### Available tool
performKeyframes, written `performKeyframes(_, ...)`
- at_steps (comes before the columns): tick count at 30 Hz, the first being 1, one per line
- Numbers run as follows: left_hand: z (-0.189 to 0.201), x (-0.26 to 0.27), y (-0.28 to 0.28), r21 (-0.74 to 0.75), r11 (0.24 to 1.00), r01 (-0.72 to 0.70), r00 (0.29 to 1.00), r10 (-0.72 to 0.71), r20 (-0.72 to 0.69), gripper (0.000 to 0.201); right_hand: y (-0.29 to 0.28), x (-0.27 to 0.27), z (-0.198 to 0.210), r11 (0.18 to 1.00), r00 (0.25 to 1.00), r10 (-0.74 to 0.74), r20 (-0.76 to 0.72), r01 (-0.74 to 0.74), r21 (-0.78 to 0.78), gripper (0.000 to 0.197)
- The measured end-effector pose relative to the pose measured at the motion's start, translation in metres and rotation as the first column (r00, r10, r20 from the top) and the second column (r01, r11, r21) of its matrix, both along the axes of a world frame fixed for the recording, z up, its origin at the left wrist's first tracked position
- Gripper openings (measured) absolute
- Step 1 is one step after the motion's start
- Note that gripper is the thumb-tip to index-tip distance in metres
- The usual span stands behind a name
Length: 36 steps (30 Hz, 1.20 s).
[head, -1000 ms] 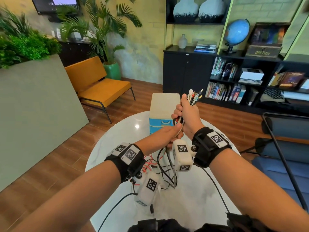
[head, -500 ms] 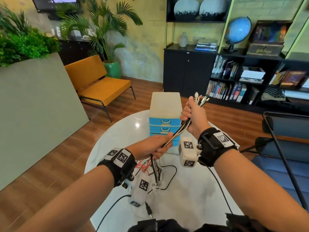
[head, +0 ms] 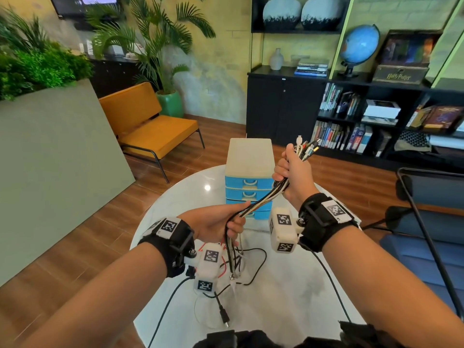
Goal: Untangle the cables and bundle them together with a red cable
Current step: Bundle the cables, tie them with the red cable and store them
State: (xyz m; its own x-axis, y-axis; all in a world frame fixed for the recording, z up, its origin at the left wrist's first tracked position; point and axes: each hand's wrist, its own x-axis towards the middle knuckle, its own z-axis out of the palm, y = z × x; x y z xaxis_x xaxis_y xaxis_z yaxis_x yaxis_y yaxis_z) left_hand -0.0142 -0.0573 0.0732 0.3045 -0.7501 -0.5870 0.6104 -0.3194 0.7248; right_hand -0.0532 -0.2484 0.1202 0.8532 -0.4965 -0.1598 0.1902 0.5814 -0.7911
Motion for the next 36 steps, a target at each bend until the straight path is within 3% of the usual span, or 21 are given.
performKeyframes(5, 0.000, 0.003, 0.000, 0.063, 0.997, 0.037, 0.999, -0.035, -0.024, 0.032, -0.001, 0.000, 0.000, 1.000, 1.000, -0.013, -0.010, 0.013, -0.008, 0.032)
performKeyframes(10, 0.002, 0.003, 0.001, -0.055, 0.998, -0.010, 1.000, 0.010, 0.006, 0.039, -0.007, 0.000, -0.001, 0.999, 0.999, -0.039, -0.025, 0.038, -0.028, 0.031)
performKeyframes(14, 0.010, 0.006, 0.000, -0.085, 0.992, 0.092, 0.970, -0.070, 0.231, 0.034, -0.010, 0.000, 0.000, 0.995, 0.996, -0.005, -0.084, -0.004, -0.102, 0.029)
performKeyframes(17, 0.019, 0.007, -0.001, 0.111, 0.967, 0.230, 0.826, -0.255, 0.504, 0.036, -0.011, 0.001, -0.001, 0.978, 0.986, 0.045, -0.159, -0.076, -0.197, 0.027)
performKeyframes(21, 0.034, 0.003, -0.012, 0.403, 0.903, 0.148, 0.496, -0.420, 0.760, 0.035, -0.011, -0.001, -0.004, 0.937, 0.960, 0.171, -0.220, -0.227, -0.264, 0.025)
performKeyframes(24, 0.034, 0.002, -0.021, 0.503, 0.863, 0.054, 0.249, -0.499, 0.830, 0.041, -0.005, -0.004, -0.008, 0.885, 0.926, 0.248, -0.285, -0.336, -0.322, 0.029)
performKeyframes(28, 0.031, 0.000, -0.027, 0.514, 0.854, -0.082, 0.017, -0.515, 0.857, 0.033, -0.002, -0.008, -0.016, 0.797, 0.863, 0.323, -0.389, -0.469, -0.379, 0.029)
performKeyframes(32, 0.036, -0.005, -0.028, 0.446, 0.886, -0.125, -0.110, -0.459, 0.881, 0.022, 0.002, -0.015, -0.019, 0.726, 0.806, 0.366, -0.465, -0.560, -0.399, 0.028)
performKeyframes(36, 0.041, -0.005, -0.029, 0.438, 0.892, -0.110, -0.146, -0.451, 0.881, 0.012, 0.008, -0.019, -0.019, 0.710, 0.721, 0.558, -0.411, -0.671, -0.215, 0.029)
